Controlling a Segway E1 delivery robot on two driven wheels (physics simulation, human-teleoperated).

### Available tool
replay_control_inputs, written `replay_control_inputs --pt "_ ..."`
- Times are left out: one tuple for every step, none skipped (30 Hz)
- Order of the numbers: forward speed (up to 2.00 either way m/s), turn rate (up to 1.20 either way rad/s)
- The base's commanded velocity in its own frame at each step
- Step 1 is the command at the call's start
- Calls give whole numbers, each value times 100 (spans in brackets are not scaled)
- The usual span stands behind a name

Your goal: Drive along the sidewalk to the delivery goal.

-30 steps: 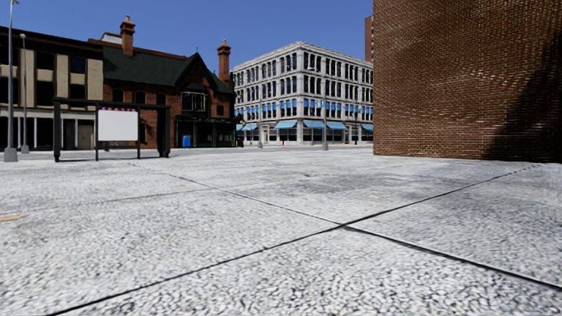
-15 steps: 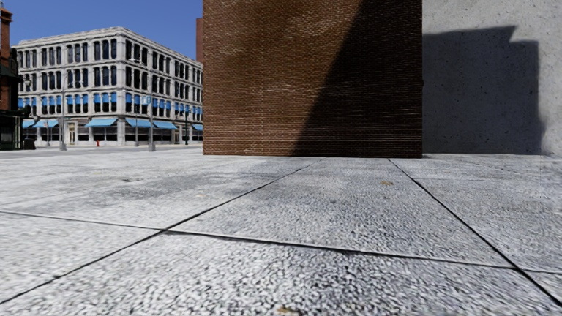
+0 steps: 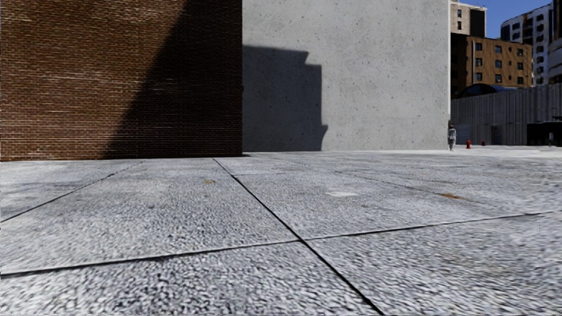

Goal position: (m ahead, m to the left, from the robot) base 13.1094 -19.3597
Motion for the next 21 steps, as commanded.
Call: replay_control_inputs --pt "0 -120" --pt "0 -120" --pt "0 -120" --pt "0 -120" --pt "0 -120" --pt "0 -120" --pt "0 -120" --pt "0 -120" --pt "0 -120" --pt "0 -120" --pt "0 -120" --pt "0 -120" --pt "0 -116" --pt "0 -97" --pt "0 -93" --pt "0 -92" --pt "0 -92" --pt "0 -92" --pt "0 -91" --pt "0 0" --pt "34 0"
